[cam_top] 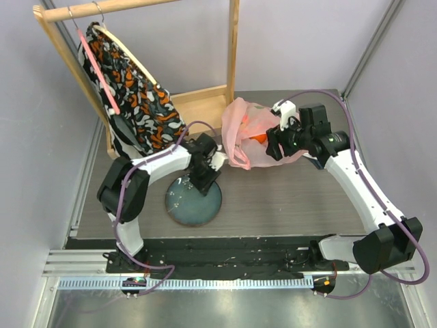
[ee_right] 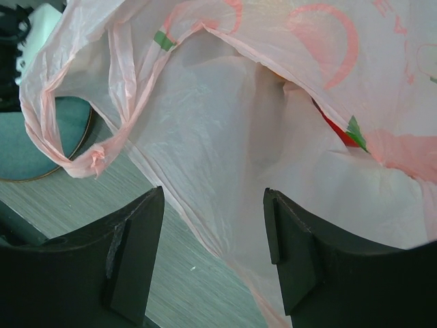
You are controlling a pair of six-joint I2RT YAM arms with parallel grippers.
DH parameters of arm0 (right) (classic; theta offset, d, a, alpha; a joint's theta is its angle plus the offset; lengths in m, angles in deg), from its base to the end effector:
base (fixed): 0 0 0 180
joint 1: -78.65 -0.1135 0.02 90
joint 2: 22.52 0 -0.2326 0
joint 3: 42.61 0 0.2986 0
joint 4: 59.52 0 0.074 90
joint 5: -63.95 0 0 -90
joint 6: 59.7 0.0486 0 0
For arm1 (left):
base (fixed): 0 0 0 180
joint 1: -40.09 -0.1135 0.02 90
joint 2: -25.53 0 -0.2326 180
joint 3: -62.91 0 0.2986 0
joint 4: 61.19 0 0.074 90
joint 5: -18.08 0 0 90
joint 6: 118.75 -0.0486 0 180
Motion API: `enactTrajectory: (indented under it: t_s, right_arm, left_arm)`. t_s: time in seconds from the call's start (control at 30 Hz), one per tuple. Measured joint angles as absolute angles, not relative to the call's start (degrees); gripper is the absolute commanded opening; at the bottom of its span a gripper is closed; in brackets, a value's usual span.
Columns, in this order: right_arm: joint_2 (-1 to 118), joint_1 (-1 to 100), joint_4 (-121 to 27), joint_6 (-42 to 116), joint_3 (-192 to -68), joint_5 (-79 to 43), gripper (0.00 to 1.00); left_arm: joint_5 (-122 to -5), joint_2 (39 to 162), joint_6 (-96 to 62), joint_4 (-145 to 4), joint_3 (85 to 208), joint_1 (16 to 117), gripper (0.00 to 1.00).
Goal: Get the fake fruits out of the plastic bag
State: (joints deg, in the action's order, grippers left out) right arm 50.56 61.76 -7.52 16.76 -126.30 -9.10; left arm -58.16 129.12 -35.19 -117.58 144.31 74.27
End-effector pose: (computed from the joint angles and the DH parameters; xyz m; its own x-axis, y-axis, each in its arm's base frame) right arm 0.3176 0.1112 0.3113 -0.5010 -0.3862 -0.7745 -0.6218 0.7831 0.0118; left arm 0.3038 -0.2203 0.1080 -0.7402 0.6344 -0.2229 0.6719 0.7104 -0.2095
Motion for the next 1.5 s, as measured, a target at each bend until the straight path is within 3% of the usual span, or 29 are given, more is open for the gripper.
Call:
enactTrajectory:
  t_s: [0.07, 0.27, 0.4, 0.47, 0.6, 0.7, 1.17, 1.37, 1.5]
  right_arm:
    - [50.29, 61.76, -7.54, 16.43, -126.3, -9.54, 0.67]
    - [48.52, 61.83, -7.61, 15.38, -125.79, -10.43, 0.68]
    - [47.43, 62.05, -7.57, 15.38, -124.48, -10.5, 0.68]
    - [47.25, 62.2, -7.59, 15.38, -123.91, -10.5, 0.68]
    - [47.23, 62.27, -7.48, 15.41, -123.35, -10.5, 0.68]
    - [47.25, 62.27, -7.52, 15.43, -123.35, -10.39, 0.69]
    - [49.0, 62.27, -7.24, 15.41, -123.41, -10.48, 0.69]
    - [48.98, 62.37, -7.17, 15.19, -123.39, -10.83, 0.69]
    - [48.98, 62.37, -7.15, 14.77, -123.37, -11.18, 0.69]
  left_arm:
    - [-57.98, 130.44, -34.78, -117.6, 147.39, 76.78, 0.33]
    - [-57.85, 124.25, -37.42, -118.95, 146.03, 77.76, 0.61]
    - [-61.57, 114.94, -40.2, -120.37, 139.52, 75.73, 0.66]
    - [-62.23, 110.83, -40.0, -120.55, 136.44, 71.71, 0.67]
    - [-63.36, 106.06, -32.77, -118.84, 132.61, 53.98, 0.7]
    - [-61.31, 105.3, -25.03, -115.39, 130.36, 48.06, 0.7]
    - [-54.27, 108.78, -1.07, -103.24, 119.1, 50.57, 0.65]
    - [-48.91, 117.56, 6.03, -101.05, 124.22, 57.85, 0.63]
    - [-44.85, 126.46, 9.81, -98.17, 133.07, 66.16, 0.66]
